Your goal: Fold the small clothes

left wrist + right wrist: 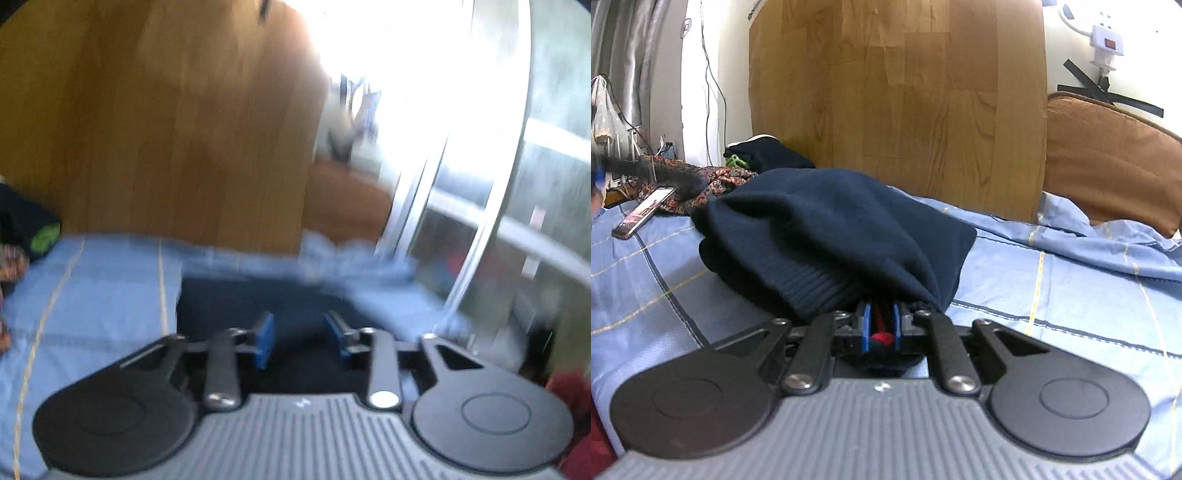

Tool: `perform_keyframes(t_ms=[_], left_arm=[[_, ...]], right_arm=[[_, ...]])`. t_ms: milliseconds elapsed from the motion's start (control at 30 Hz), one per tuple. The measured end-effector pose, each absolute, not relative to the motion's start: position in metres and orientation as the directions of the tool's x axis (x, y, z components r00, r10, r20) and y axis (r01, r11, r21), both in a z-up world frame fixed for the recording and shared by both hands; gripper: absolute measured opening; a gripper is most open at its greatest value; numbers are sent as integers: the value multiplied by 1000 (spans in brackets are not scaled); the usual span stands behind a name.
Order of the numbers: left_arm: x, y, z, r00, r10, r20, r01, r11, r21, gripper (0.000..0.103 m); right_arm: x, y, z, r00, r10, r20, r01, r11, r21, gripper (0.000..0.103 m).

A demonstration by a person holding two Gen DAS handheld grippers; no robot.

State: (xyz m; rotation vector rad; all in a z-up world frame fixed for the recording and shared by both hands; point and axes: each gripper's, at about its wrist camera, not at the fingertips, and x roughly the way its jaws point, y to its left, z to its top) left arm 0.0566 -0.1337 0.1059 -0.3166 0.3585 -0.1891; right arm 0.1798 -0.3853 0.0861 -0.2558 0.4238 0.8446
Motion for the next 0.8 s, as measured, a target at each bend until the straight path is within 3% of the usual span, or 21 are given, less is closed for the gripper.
perform_keyframes(t_ms=[67, 133, 267, 367, 533, 700, 767, 800], left_arm=[[64, -124, 118, 934, -241, -262, 130, 916, -378, 36], [84, -124, 120, 930, -242, -275, 122, 913, -390, 35], [132, -135, 86, 867, -263, -423, 87, 916, -391, 25], [144, -136, 61, 842, -262, -472, 45, 905, -423, 25], [144, -133, 46, 845, -264, -464, 23, 886, -462, 25], [141, -140, 46, 835, -229, -500, 15, 918, -397, 26], [139, -145, 47, 833, -208, -512, 13, 933, -359, 27], [139, -146, 47, 833, -201, -516, 11, 937, -348, 27]], right_arm=[[173, -387, 79, 599, 662, -450, -760, 647, -58, 15], [172, -388, 77, 607, 662, -440, -757, 651, -64, 15], [168, -395, 84, 579, 673, -459, -771, 635, -41, 29], [155, -409, 100, 556, 701, -447, -797, 602, -47, 34], [155, -408, 134, 558, 763, -327, -786, 613, 87, 35], [179, -362, 145, 623, 743, -245, -718, 667, 197, 35], [191, -346, 134, 626, 735, -260, -706, 676, 212, 35], [198, -337, 121, 627, 708, -325, -680, 701, 215, 35]])
